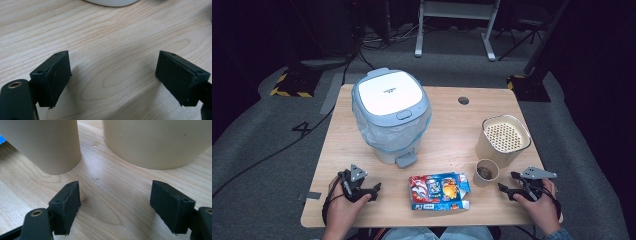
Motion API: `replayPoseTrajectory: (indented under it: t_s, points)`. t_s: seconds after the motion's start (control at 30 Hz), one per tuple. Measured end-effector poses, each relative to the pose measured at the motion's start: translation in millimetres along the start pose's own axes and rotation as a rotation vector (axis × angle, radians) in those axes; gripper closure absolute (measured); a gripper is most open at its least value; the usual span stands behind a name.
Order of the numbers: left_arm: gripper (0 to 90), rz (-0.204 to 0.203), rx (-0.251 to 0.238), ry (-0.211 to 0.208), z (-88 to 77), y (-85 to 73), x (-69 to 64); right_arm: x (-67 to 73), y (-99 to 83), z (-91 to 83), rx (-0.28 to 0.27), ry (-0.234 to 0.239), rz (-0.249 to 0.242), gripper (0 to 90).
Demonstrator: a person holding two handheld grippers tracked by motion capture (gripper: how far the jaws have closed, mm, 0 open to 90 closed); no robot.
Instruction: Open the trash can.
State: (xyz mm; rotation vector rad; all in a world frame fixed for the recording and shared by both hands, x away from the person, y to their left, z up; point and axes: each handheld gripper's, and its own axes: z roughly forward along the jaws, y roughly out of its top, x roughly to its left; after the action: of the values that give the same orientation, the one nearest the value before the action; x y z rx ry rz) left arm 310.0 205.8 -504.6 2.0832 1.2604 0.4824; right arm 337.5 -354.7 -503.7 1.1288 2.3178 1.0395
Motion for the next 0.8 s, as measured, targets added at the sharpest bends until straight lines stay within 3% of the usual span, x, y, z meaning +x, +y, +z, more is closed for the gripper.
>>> replayPoseTrajectory:
  t_s: [0.23, 0.33, 0.43, 0.5, 0.57, 0.8]
  points:
    - [23.9, 0.029, -0.013, -0.029, -2.5, -1.2, 0.8, -0.1, 0.1, 0.1, 0.000, 0.001, -0.001, 24.4]
    - [34.2, 0.036, 0.017, -0.050, -7.1, 2.5, 2.0, -0.1, 0.1, 0.1, 0.000, 0.000, -0.001, 24.4]
    - [39.2, 0.055, 0.000, -0.091, -15.4, 9.2, 2.4, -0.4, 0.2, 0.2, 0.000, 0.003, -0.005, 24.7]
    - [42.1, 0.063, -0.022, -0.121, -20.4, 12.7, 1.8, -1.4, 1.0, 0.5, -0.006, 0.022, -0.021, 32.5]
    - [43.4, 0.073, -0.042, -0.150, -27.8, 18.1, 1.4, -1.6, 1.4, 1.0, -0.011, 0.032, -0.031, 33.0]
    - [46.3, 0.120, -0.084, -0.203, -51.8, 40.1, -1.1, -1.0, 0.9, 0.3, -0.014, 0.036, -0.037, 35.7]
